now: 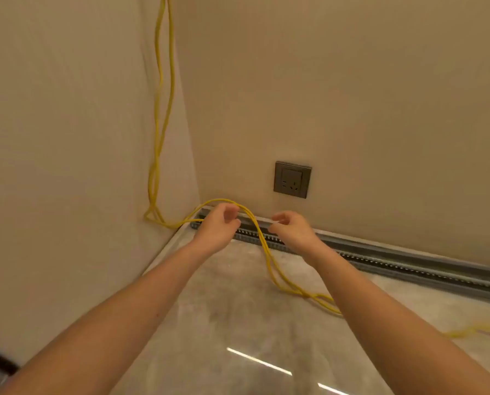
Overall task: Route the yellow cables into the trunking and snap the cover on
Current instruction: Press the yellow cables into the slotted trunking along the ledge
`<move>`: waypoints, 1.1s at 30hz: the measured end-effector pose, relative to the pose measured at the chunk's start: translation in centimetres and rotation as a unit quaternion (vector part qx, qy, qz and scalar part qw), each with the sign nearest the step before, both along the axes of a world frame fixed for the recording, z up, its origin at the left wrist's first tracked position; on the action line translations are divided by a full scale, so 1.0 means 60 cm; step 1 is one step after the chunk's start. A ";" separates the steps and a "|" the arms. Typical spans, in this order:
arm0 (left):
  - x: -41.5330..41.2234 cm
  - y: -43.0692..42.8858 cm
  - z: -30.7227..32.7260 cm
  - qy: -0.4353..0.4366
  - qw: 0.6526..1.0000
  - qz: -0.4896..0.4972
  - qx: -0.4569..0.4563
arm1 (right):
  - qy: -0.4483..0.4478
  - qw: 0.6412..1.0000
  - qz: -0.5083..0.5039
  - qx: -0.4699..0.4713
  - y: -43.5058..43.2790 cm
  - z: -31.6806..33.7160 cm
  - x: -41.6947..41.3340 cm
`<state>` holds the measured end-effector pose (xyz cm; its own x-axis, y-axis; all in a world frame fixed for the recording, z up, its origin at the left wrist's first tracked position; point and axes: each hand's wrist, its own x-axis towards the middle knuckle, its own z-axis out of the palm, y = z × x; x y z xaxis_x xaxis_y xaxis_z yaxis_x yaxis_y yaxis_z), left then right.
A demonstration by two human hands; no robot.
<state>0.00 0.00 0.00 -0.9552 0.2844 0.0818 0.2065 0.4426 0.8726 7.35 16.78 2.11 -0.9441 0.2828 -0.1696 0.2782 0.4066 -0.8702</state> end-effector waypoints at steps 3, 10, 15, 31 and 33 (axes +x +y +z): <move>-0.053 -0.012 -0.020 -0.003 0.998 -0.023 -0.055 | -0.023 1.000 -0.014 0.014 -0.020 -0.020 -0.053; -0.137 -0.010 -0.068 0.032 0.989 -0.035 -0.143 | -0.077 0.985 -0.002 0.156 -0.035 -0.070 -0.148; -0.170 -0.003 -0.094 0.068 0.977 -0.053 -0.196 | -0.090 0.959 -0.006 0.270 -0.039 -0.111 -0.187; -0.199 0.001 -0.073 0.224 0.929 -0.042 -0.290 | 0.081 0.990 -0.004 0.113 -0.009 -0.030 -0.209; -0.207 -0.008 -0.068 0.200 0.938 -0.062 -0.276 | 0.091 0.987 -0.010 0.134 0.005 -0.003 -0.206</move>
